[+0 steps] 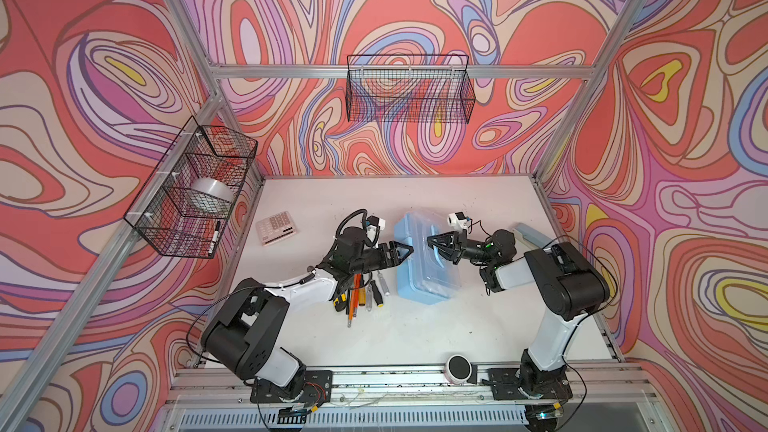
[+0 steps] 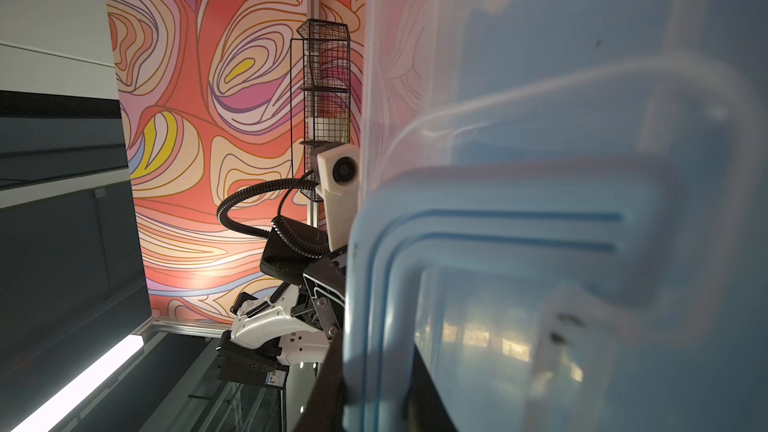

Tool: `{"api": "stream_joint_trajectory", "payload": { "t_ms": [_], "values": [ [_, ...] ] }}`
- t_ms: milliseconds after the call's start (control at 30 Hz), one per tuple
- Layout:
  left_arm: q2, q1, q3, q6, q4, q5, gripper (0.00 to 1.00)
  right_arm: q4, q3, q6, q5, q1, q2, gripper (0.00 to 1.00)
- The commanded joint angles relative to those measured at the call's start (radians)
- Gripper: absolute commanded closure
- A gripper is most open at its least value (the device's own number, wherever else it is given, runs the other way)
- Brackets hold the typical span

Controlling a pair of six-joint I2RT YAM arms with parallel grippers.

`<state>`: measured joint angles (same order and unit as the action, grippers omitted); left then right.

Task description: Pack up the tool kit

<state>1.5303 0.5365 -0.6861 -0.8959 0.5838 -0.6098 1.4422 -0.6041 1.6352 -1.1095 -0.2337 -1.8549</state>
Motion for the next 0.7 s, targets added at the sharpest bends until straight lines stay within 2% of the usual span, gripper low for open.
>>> {"api": "stream_joint_trajectory", "payload": {
  "t_ms": [0,200,233,667],
  "values": [
    [0.061,-0.006,-0.01,-0.126,0.258,-0.162,0.3,0.047,0.012,-0.069,-0.03,-0.009,-0.019,1.0],
    [0.21,-0.056,-0.001,-0.453,0.742,-0.319,0.33,0.046,0.006,-0.066,-0.034,-0.008,-0.029,1.0],
    [0.226,-0.066,-0.002,-0.493,0.781,-0.338,0.34,0.044,0.007,-0.066,-0.035,-0.008,-0.033,1.0],
    [0.049,-0.142,-0.004,-0.571,0.777,-0.4,0.35,0.016,0.004,-0.086,0.001,-0.008,-0.087,1.0]
  ]
}}
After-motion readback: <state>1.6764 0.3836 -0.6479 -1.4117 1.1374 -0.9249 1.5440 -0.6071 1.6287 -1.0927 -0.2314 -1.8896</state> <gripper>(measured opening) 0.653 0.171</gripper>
